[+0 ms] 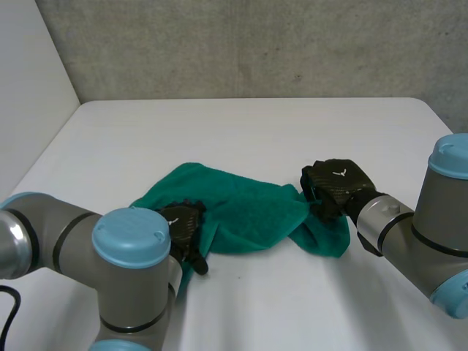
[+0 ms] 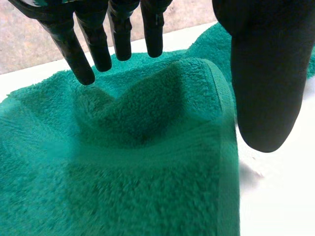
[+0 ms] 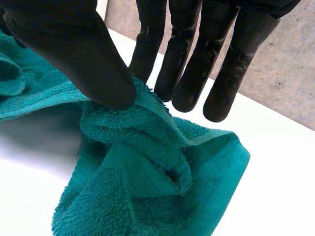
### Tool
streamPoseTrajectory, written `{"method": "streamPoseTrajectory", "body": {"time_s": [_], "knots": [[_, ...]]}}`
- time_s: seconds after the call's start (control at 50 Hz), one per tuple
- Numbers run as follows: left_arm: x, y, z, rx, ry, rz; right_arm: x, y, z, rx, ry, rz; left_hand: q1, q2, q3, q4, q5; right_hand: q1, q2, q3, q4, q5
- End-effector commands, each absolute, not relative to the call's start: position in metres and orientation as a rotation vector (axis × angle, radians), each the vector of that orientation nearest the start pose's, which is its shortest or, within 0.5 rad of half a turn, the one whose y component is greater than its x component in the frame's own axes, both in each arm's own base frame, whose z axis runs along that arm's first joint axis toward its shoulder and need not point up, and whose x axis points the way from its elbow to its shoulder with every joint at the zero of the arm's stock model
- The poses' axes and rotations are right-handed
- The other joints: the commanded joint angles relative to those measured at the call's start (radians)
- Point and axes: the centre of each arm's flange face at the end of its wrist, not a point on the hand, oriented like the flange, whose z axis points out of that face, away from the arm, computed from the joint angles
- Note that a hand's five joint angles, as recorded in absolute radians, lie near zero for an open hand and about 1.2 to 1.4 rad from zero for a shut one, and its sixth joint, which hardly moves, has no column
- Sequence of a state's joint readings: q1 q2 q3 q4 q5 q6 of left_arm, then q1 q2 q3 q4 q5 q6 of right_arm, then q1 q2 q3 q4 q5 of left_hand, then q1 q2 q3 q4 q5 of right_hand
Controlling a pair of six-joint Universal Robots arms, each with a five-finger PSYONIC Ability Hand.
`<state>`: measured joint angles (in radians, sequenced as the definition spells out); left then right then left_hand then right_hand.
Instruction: Fold the towel.
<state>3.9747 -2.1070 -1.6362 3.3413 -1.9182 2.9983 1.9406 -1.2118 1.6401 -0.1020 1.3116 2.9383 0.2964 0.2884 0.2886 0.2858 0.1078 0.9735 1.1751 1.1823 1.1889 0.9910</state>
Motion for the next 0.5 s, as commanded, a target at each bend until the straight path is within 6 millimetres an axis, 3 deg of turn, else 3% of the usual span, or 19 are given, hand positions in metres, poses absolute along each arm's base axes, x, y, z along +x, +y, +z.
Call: {"method": "streamPoseTrajectory", "body": {"time_s": [0.02,0.2,0.32,0.5], "knots": [[-0.316,-0.2,0.119,0.488,2.714,-1.912,0.266,-0.258,0.18,-0.861,2.159,-1.626,0.07,0.078,0.077,0.08,0.084,0.423,0.221,0.214,0.207,0.231],[-0.312,-0.218,0.121,0.43,2.614,-1.959,0.265,-0.258,0.179,-0.869,2.161,-1.629,0.319,0.327,0.327,0.33,0.333,0.423,0.221,0.214,0.207,0.231],[-0.28,-0.249,0.132,0.429,2.416,-1.893,0.266,-0.259,0.181,-0.875,2.156,-1.64,0.393,0.401,0.401,0.403,0.407,0.423,0.221,0.214,0.207,0.231],[-0.265,-0.238,0.153,0.495,2.347,-1.93,0.267,-0.259,0.181,-0.878,2.154,-1.638,0.439,0.447,0.447,0.45,0.453,0.423,0.221,0.214,0.207,0.231]]}}
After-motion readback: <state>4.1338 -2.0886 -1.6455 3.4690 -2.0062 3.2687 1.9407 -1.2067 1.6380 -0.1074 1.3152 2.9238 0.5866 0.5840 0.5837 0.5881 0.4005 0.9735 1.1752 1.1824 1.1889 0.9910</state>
